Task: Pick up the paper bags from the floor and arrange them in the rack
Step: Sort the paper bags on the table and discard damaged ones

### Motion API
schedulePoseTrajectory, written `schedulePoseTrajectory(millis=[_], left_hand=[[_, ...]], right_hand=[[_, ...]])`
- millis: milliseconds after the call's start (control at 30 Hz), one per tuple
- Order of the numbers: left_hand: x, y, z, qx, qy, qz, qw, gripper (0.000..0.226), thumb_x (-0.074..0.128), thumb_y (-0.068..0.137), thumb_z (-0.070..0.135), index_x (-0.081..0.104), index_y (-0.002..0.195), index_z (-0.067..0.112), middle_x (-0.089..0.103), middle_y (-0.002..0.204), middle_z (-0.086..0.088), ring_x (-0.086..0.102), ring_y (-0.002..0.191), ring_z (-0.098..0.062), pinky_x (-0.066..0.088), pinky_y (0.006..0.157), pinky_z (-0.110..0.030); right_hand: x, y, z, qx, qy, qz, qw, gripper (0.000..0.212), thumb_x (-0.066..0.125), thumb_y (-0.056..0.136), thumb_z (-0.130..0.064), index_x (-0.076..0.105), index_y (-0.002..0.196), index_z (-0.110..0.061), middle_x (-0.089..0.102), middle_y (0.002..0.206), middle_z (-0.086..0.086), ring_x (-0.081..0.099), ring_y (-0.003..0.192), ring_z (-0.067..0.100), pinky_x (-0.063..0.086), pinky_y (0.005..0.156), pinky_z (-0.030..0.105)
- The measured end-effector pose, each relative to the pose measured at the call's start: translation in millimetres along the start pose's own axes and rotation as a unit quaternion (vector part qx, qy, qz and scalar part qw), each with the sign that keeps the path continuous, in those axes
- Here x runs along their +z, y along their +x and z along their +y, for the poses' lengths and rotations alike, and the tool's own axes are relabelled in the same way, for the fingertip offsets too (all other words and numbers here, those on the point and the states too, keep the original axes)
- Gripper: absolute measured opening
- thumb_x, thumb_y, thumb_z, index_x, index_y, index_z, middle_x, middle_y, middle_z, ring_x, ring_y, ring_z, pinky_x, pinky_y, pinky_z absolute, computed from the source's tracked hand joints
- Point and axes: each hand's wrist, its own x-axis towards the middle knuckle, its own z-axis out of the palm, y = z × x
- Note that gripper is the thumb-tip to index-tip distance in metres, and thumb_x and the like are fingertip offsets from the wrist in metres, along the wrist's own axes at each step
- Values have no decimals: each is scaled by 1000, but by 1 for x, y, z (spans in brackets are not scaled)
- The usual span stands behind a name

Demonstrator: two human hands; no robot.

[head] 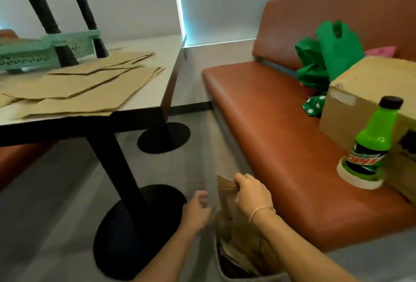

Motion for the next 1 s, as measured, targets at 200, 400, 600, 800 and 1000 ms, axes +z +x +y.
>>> schedulePoseTrajectory(millis=[200, 400, 600, 800, 1000], left_hand=[[8, -17, 15, -30, 101, -29, 994, 45, 63, 86, 17, 50, 128, 13, 58, 125, -4, 55, 115, -18, 41, 96, -22], [-7, -42, 52, -46, 116, -53, 991, 28, 58, 87, 9, 53, 114, 15, 52, 90, 5, 56, 97, -15, 42, 84, -19], [-18, -79, 129, -49, 105, -73, 991, 25, 56, 87, 9, 56, 110, 17, 56, 95, 6, 56, 93, -12, 40, 70, -15], [-47, -113, 215, -49, 83, -80, 992, 17, 52, 87, 5, 54, 91, 21, 53, 90, 4, 55, 89, -16, 48, 75, -20], [-101, -134, 297, 9, 74, -47, 996, 16, 51, 91, 13, 57, 103, 22, 60, 106, -2, 58, 98, -17, 50, 87, -28]], right_hand=[[6, -22, 27, 49, -13, -171, 984, 37, 50, 88, -15, 48, 122, -26, 46, 127, 0, 42, 122, 22, 37, 102, 35], [-54, -13, 14, 76, 27, -217, 973, 36, 47, 90, -7, 55, 121, -23, 54, 126, 2, 52, 116, 19, 44, 99, 29], [-131, -5, -26, 67, 40, -243, 967, 30, 55, 86, -16, 57, 115, -22, 62, 113, 2, 59, 103, 19, 49, 89, 29], [-213, 0, -61, 18, 11, -235, 972, 28, 53, 86, -20, 61, 113, -24, 63, 110, 2, 60, 99, 19, 48, 82, 26], [-288, 17, -105, -42, 11, -174, 984, 30, 47, 86, -13, 65, 105, -27, 66, 110, 3, 62, 99, 22, 50, 88, 29]])
